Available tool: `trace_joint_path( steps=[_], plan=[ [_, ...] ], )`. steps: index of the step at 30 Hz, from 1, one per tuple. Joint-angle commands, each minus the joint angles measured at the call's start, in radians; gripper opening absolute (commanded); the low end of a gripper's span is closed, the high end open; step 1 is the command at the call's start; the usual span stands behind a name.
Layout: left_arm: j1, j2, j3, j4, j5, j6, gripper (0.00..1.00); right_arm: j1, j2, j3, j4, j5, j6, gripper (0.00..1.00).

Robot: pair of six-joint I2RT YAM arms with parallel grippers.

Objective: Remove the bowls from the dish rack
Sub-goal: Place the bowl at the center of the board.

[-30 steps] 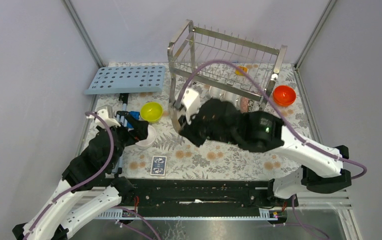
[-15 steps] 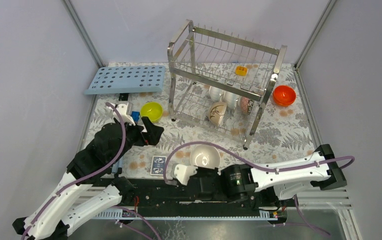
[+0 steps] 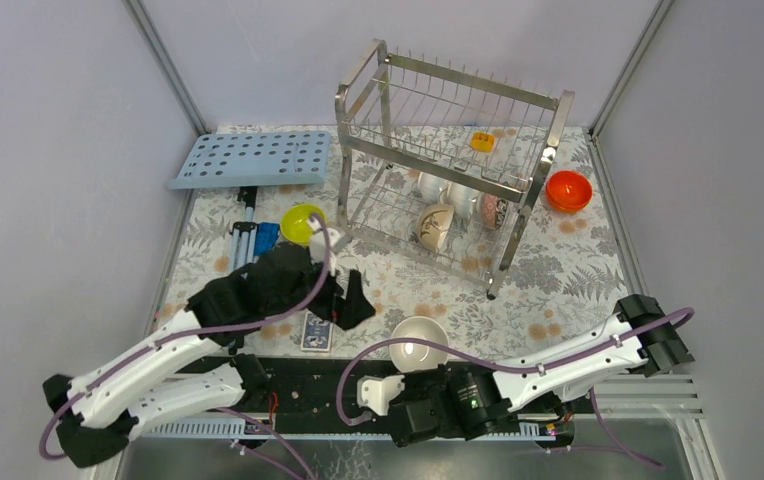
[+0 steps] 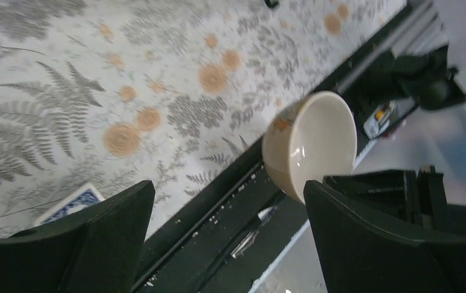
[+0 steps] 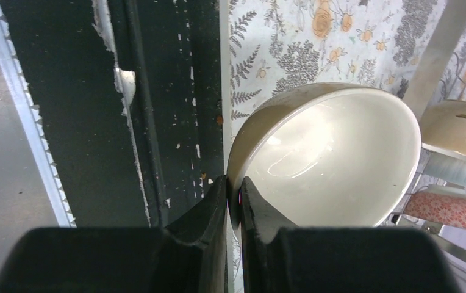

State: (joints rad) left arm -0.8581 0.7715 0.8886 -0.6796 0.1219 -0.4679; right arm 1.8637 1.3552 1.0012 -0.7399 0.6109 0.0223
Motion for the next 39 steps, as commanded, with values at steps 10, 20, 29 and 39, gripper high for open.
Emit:
trace_joint_path(
  steps=[10,20,29,39],
  plan=[
    [-0.322,0.243,0.058,0.046,-0.177,-0.069,0.88,0.003,0.027,0.014,0.079,-0.054,-0.046,0.00],
    [-0.331,0.328,0.070,-0.010,-0.208,-0.041,0.63,0.003,0.077,0.047,0.089,-0.068,-0.084,0.00],
    [-0.350,0.373,0.046,-0.023,-0.174,-0.046,0.56,0.003,0.088,0.059,0.101,-0.056,-0.105,0.00],
    [-0.371,0.372,0.042,0.004,-0.170,-0.047,0.72,0.003,0.097,0.052,0.119,-0.057,-0.105,0.00]
  ],
)
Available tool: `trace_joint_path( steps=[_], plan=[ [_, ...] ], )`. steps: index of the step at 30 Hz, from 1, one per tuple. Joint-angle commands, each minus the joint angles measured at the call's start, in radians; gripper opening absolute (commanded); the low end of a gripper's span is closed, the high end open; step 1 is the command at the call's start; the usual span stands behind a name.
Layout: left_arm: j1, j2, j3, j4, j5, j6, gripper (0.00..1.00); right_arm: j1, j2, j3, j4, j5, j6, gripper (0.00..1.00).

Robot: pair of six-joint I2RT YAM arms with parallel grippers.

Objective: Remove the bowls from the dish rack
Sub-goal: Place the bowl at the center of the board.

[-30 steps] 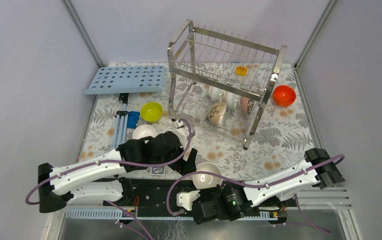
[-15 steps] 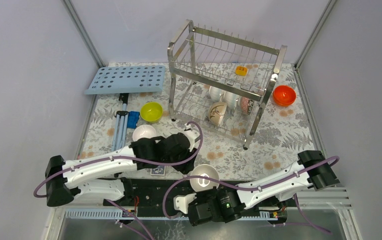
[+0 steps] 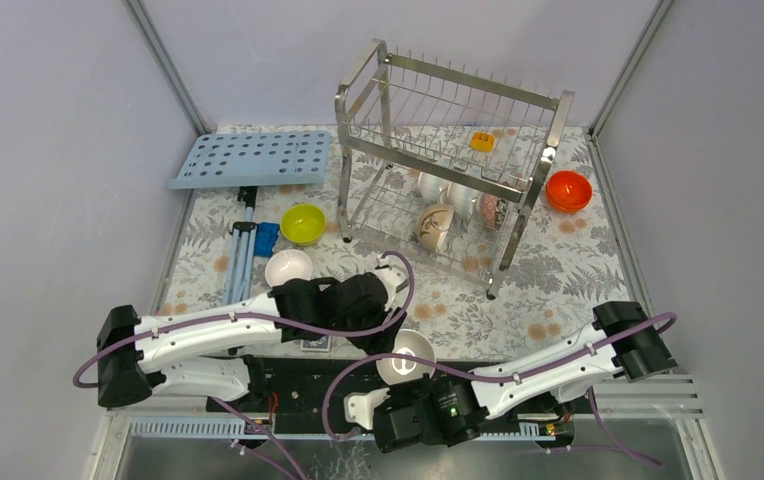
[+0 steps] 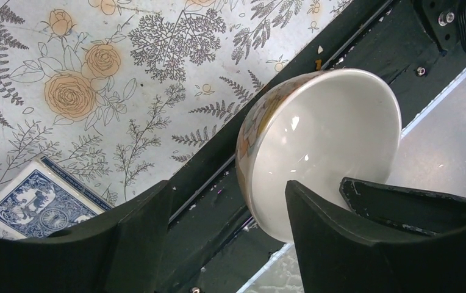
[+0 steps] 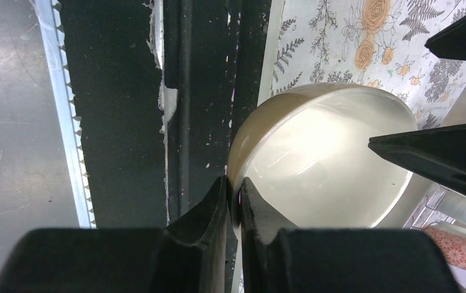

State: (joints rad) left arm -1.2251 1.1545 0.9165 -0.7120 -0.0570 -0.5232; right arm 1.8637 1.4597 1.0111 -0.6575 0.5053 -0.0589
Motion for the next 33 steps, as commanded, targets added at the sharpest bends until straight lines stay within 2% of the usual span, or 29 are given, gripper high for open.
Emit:
trace_joint_path(
  steps=[1,7,19,22,24,25,26,28,32,33],
  plan=[
    [-0.005,-0.008,0.010,0.040,0.018,0.011,0.69,0.003,-0.010,0.041,0.039,0.051,-0.024,0.00],
    [-0.040,0.028,-0.030,0.088,0.074,0.010,0.51,0.003,-0.009,0.047,0.044,0.064,-0.027,0.00],
    [-0.047,0.043,-0.062,0.120,0.047,-0.009,0.00,0.003,0.002,0.045,0.050,0.081,-0.013,0.00],
    [-0.047,0.029,-0.095,0.156,0.010,-0.030,0.00,0.003,0.018,0.044,0.049,0.081,0.010,0.00],
    [-0.047,0.019,-0.111,0.179,-0.002,-0.046,0.00,0.003,0.020,0.042,0.055,0.073,0.025,0.11],
    [-0.045,0.016,-0.117,0.190,-0.007,-0.056,0.00,0.003,0.018,0.040,0.061,0.071,0.032,0.21],
    [-0.045,0.014,-0.122,0.204,-0.010,-0.064,0.00,0.003,0.015,0.038,0.069,0.073,0.039,0.37],
    [-0.045,0.011,-0.126,0.219,-0.017,-0.078,0.00,0.003,0.006,0.034,0.081,0.080,0.052,0.54],
    [-0.039,0.009,-0.123,0.238,-0.031,-0.096,0.00,0.002,-0.021,0.037,0.108,0.090,0.096,0.76],
    [-0.035,0.004,-0.121,0.242,-0.035,-0.103,0.00,0.003,-0.030,0.046,0.108,0.090,0.109,0.84]
  ],
)
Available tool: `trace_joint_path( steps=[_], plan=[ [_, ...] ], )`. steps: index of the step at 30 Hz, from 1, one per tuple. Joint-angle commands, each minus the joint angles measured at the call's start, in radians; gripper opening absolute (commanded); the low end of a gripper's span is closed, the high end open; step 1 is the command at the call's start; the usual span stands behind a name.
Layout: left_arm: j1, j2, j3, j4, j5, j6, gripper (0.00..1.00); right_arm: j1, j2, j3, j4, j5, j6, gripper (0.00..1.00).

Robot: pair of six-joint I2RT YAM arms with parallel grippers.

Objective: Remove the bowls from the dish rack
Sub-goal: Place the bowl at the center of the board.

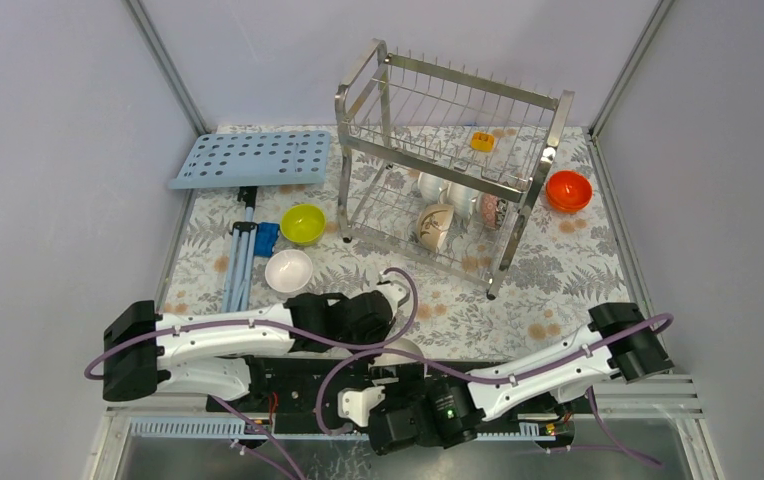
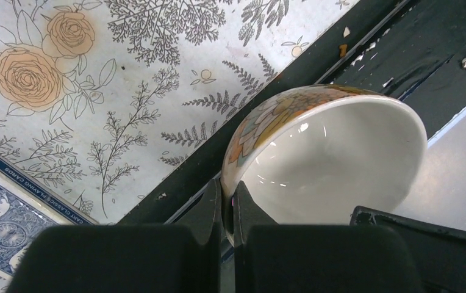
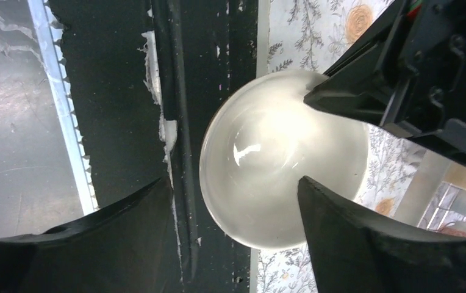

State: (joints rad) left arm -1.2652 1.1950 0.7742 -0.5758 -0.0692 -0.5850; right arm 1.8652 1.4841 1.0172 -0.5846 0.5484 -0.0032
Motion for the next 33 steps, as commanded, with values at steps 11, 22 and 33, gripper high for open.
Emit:
trace_joint_path(
  steps=[11,22,33],
  plan=[
    [0.211,-0.125,-0.054,0.174,0.004,-0.148,0.00,0.003,-0.215,0.164,0.063,0.034,0.223,1.00],
    [0.363,-0.146,-0.140,0.235,-0.111,-0.310,0.00,0.003,-0.405,-0.071,0.422,0.451,0.385,1.00],
    [0.428,-0.050,-0.096,0.145,-0.246,-0.418,0.00,0.003,-0.295,0.005,-0.061,0.717,0.977,1.00]
  ],
)
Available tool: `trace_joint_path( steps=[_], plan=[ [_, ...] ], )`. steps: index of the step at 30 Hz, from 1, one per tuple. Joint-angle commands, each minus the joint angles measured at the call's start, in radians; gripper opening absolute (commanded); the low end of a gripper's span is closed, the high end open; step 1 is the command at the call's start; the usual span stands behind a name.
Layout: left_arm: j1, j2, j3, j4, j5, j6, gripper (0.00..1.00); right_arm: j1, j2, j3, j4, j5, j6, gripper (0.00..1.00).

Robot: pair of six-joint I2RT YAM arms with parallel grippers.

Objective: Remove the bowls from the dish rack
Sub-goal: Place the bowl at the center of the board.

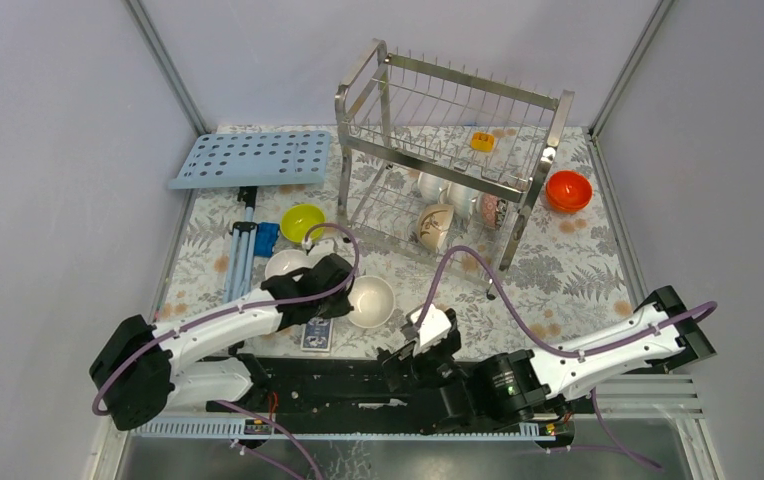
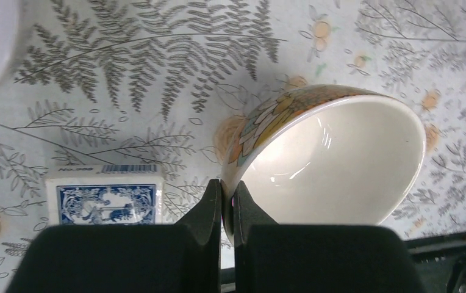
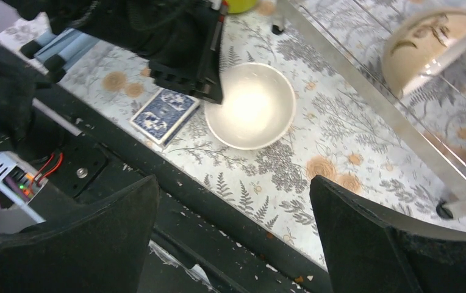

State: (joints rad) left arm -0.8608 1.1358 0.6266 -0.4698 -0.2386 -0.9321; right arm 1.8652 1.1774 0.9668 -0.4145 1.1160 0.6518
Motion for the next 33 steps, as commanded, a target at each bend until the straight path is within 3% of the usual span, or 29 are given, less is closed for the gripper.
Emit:
trace_joint_path(
  steps=[1,6,19,25,33],
  plan=[
    [0.033,0.013,0.050,0.039,-0.078,-0.078,0.00,0.002,0.014,0.056,-0.279,0.153,0.374,1.00],
    [0.069,0.028,0.051,0.031,-0.077,-0.098,0.00,0.002,-0.002,0.029,-0.371,0.155,0.529,1.00],
    [0.119,0.032,0.049,0.016,-0.049,-0.093,0.01,0.003,-0.019,-0.028,-0.351,0.142,0.562,1.00],
    [0.118,0.025,0.031,0.030,-0.011,-0.088,0.29,0.003,-0.027,-0.029,-0.364,0.130,0.568,1.00],
    [0.118,-0.023,0.011,0.029,0.010,-0.078,0.55,0.003,-0.018,-0.037,-0.326,0.111,0.510,1.00]
  ],
)
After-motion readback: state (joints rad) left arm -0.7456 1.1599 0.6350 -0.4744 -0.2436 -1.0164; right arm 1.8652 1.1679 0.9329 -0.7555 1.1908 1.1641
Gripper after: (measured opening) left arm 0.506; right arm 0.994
